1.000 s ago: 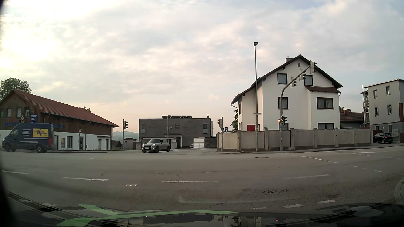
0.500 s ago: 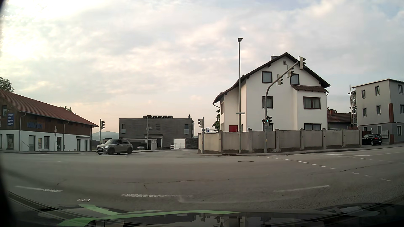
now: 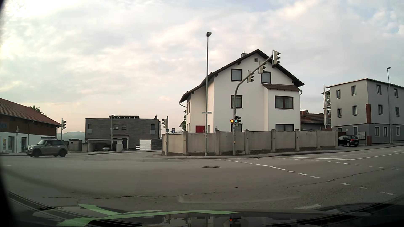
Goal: Follow the waypoints while adhering to traffic rules and regulations
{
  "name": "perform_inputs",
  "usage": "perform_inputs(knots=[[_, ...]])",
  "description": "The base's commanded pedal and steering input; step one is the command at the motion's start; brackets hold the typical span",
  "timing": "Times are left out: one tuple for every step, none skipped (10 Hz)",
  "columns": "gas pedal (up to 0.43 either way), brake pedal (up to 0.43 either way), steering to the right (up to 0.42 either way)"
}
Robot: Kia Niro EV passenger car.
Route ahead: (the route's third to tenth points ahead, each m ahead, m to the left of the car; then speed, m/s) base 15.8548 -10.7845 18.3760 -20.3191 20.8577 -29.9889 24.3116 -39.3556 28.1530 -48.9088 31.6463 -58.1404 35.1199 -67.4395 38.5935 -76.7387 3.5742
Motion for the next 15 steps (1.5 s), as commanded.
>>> perform_inputs(knots=[[0.169,0.000,0.420],[0.169,0.000,0.424],[0.169,0.000,0.424],[0.169,0.000,0.426],[0.169,0.000,0.429],[0.169,0.000,0.429],[0.169,0.000,0.427],[0.169,0.000,0.425],[0.169,0.000,0.426],[0.177,0.000,0.434],[0.177,0.000,0.444],[0.177,0.000,0.447],[0.177,0.000,0.446],[0.177,0.000,0.445],[0.177,0.000,0.445]])
